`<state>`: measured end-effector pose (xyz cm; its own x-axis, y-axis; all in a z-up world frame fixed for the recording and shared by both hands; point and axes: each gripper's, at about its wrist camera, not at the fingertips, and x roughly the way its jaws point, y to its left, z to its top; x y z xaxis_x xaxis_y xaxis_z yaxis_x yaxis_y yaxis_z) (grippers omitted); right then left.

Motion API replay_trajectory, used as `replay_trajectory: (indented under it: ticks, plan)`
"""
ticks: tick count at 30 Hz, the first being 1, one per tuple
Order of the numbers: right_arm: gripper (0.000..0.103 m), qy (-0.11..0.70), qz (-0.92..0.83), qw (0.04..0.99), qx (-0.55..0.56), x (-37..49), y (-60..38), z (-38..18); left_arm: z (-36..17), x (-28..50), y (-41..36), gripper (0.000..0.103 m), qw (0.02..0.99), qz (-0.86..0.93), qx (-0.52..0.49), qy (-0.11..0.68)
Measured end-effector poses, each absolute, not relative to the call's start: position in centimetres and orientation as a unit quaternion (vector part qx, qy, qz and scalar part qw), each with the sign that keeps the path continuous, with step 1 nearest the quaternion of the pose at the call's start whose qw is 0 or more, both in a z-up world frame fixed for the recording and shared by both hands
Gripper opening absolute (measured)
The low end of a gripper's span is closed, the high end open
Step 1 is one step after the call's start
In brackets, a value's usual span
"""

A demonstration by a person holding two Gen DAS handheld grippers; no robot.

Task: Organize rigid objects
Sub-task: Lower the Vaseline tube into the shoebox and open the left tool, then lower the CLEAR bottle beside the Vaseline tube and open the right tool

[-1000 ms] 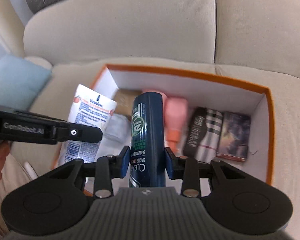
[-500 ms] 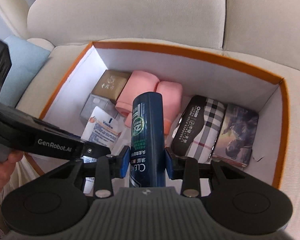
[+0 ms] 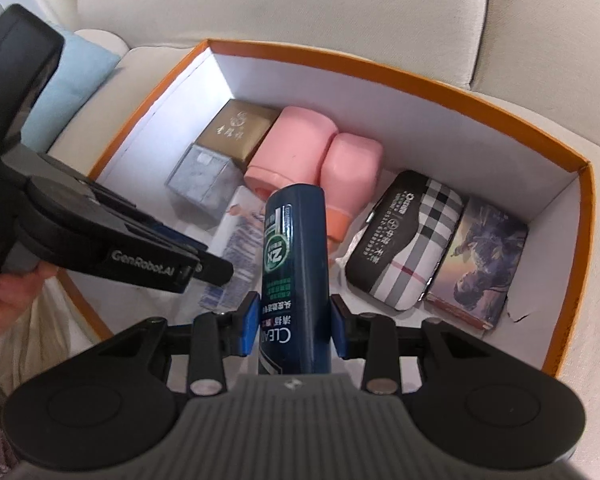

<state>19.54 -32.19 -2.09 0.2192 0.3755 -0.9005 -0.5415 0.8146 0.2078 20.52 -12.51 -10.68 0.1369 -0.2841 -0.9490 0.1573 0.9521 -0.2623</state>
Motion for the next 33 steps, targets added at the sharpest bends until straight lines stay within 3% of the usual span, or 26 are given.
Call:
replay_trajectory:
  ticks: [8,13,21,28,33]
  plan:
    - [0.038,0.551,0.304,0.771,-0.095,19.4,-31.1,-1.7,-6.1,19.2,-9.5,0.030,0.798,-0.164,-0.073,0.575]
    - [0.038,0.538,0.356,0.746,-0.166,18.8,-29.0,-1.0,-3.9,18.8,-6.7,0.030,0.824,-0.141,-0.112,0.538]
    - [0.038,0.537,0.473,0.618,-0.325,18.9,-26.0,-2.2,-4.1,18.6,-4.9,0.030,0.825,-0.119,-0.150,0.532]
    - [0.038,0.585,0.521,0.492,-0.380,21.1,-24.9,-4.0,-3.9,18.6,-4.0,0.030,0.822,-0.127,-0.164,0.530]
    - [0.036,0.625,0.479,0.490,-0.374,23.4,-24.3,-6.8,-3.7,18.5,-3.4,0.030,0.821,-0.134,-0.174,0.528]
